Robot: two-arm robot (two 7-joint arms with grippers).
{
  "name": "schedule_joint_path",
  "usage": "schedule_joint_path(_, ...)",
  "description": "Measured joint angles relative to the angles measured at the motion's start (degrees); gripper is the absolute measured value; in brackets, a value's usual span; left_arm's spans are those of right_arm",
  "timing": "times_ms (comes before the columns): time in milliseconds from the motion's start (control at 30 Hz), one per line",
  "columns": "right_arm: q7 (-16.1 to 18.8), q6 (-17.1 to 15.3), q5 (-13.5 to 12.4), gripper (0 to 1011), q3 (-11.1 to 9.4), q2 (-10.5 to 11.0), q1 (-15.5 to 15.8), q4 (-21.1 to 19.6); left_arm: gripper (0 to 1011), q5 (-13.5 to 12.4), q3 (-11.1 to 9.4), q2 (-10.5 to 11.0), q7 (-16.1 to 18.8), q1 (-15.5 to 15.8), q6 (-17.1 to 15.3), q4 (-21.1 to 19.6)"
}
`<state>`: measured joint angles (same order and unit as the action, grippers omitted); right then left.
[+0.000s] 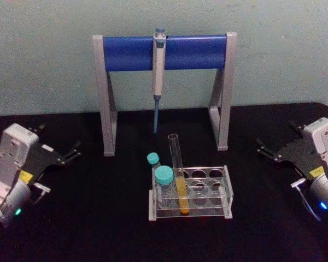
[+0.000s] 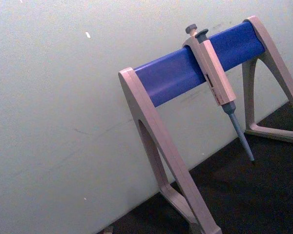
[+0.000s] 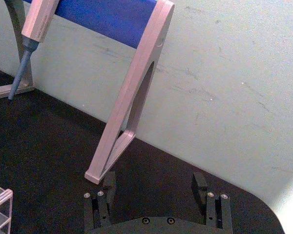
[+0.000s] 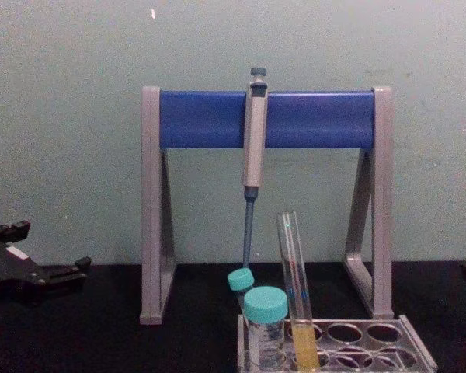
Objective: Pick up the test tube from the test tube rack, shake it, then place it back into the test tube rack.
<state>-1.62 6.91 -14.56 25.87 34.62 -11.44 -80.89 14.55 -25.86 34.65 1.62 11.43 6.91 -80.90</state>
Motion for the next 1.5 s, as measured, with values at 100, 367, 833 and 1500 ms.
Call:
schedule_joint_path(100,0.0,0.0,0.0,1000,0.0,0.0,0.0,0.0,1001,0.0,0.0,0.0,0.0,0.0,0.0,0.0)
schedule_joint_path(367,0.0,0.0,0.0,1000,0.0,0.0,0.0,0.0,1001,0.0,0.0,0.0,0.0,0.0,0.0,0.0)
schedule_joint_path(833,0.0,0.0,0.0,1000,0.0,0.0,0.0,0.0,1001,0.0,0.0,0.0,0.0,0.0,0.0,0.0)
schedule_joint_path(1500,0.0,0.0,0.0,1000,0.0,0.0,0.0,0.0,1001,0.0,0.0,0.0,0.0,0.0,0.0,0.0)
